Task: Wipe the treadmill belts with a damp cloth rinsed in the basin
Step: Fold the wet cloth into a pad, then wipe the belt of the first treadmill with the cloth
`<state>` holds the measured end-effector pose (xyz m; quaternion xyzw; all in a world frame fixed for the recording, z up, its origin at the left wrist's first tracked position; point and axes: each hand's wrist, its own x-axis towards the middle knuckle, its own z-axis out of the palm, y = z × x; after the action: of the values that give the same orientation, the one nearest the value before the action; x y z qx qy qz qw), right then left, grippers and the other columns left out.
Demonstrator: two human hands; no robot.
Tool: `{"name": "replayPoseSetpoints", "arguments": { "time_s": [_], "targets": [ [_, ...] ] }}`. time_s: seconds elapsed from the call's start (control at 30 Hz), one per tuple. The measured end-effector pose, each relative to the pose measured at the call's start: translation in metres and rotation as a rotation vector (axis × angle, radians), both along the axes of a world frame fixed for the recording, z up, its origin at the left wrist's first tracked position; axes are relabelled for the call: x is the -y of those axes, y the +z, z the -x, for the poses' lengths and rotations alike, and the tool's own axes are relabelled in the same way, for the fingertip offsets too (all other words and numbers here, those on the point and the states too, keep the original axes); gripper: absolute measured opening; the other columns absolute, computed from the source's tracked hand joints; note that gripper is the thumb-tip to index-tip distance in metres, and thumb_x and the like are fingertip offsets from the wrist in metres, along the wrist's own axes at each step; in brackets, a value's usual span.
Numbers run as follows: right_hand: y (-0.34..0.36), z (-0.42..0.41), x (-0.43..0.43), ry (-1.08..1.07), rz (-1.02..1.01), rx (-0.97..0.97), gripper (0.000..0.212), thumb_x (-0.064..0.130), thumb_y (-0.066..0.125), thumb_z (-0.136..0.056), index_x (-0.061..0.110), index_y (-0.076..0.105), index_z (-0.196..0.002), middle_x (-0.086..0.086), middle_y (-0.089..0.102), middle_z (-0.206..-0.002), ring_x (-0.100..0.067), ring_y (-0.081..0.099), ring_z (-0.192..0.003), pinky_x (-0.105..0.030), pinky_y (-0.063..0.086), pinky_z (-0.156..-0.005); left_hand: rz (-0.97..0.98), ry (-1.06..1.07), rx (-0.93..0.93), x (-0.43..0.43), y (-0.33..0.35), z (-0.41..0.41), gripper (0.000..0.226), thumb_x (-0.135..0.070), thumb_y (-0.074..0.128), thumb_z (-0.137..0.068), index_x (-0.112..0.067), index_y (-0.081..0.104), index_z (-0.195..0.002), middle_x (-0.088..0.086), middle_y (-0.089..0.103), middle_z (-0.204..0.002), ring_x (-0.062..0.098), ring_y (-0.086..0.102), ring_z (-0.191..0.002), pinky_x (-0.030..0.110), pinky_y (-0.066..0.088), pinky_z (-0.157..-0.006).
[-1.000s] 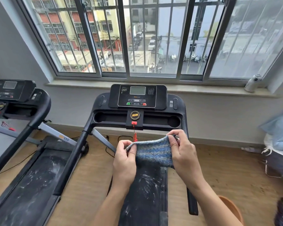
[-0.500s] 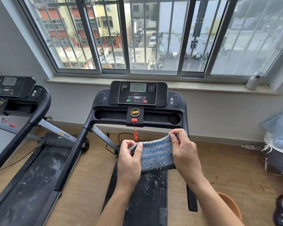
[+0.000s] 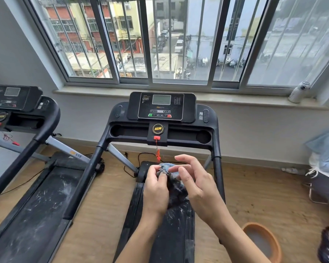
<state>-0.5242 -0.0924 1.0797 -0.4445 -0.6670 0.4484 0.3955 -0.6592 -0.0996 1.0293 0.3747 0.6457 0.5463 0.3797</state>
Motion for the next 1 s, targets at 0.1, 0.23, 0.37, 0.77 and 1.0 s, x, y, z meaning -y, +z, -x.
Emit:
{"name": "replayPoseSetpoints", "arguments": {
  "time_s": [0.1,0.23,0.37,0.77,1.0],
  "targets": [
    [0.004,-0.008,0.009,0.16,0.061,0.043,0.027,0.034,0.042,-0.112,0.038,0.055,-0.136,0.016,0.076,-0.118,-0.015,0.07,-0.111,-0.034,0.053,-0.098,0.025,0.043,0.456,0.002,-0.002,0.005,0.043,-0.053,0.046,-0.108,-0.02,0.073,-0.108,0.012,0.077,-0.11,0.032,0.074,-0.106,0.057,0.058,-0.096],
    [0.008,-0.016,0.024,0.225,0.142,-0.082,0.031,0.021,0.042,-0.112,0.022,0.068,-0.128,0.006,0.073,-0.127,-0.014,0.065,-0.127,-0.036,0.056,-0.101,0.022,-0.001,0.514,-0.001,-0.01,0.021,0.024,-0.032,0.07,-0.098,-0.01,0.063,-0.105,0.024,0.072,-0.105,0.037,0.07,-0.089,0.052,0.056,-0.081],
    [-0.001,-0.015,0.034,0.151,0.193,-0.179,0.032,0.012,0.044,-0.111,0.012,0.075,-0.119,-0.004,0.075,-0.125,-0.025,0.067,-0.124,-0.041,0.059,-0.097,0.012,-0.047,0.52,-0.008,-0.013,0.032,0.009,-0.013,0.067,-0.1,-0.011,0.058,-0.1,0.015,0.066,-0.087,0.024,0.067,-0.071,0.037,0.054,-0.061],
    [-0.043,0.01,0.112,-0.432,0.379,-0.081,0.026,0.0,0.067,-0.096,0.02,0.078,-0.107,-0.007,0.079,-0.106,-0.018,0.075,-0.1,-0.029,0.06,-0.073,0.189,-0.647,0.449,-0.026,-0.036,0.081,0.015,-0.023,0.066,-0.099,-0.021,0.055,-0.089,0.007,0.057,-0.084,0.02,0.057,-0.072,0.031,0.046,-0.061],
    [-0.082,0.154,0.049,-0.357,0.657,-0.547,0.076,0.056,0.085,-0.079,0.015,0.064,-0.139,-0.013,0.071,-0.134,-0.035,0.066,-0.126,-0.056,0.049,-0.109,0.143,-0.782,0.414,-0.031,-0.043,0.198,0.019,-0.018,0.061,-0.105,-0.014,0.046,-0.094,0.001,0.049,-0.075,0.014,0.053,-0.06,0.023,0.048,-0.05]
  ]
}}
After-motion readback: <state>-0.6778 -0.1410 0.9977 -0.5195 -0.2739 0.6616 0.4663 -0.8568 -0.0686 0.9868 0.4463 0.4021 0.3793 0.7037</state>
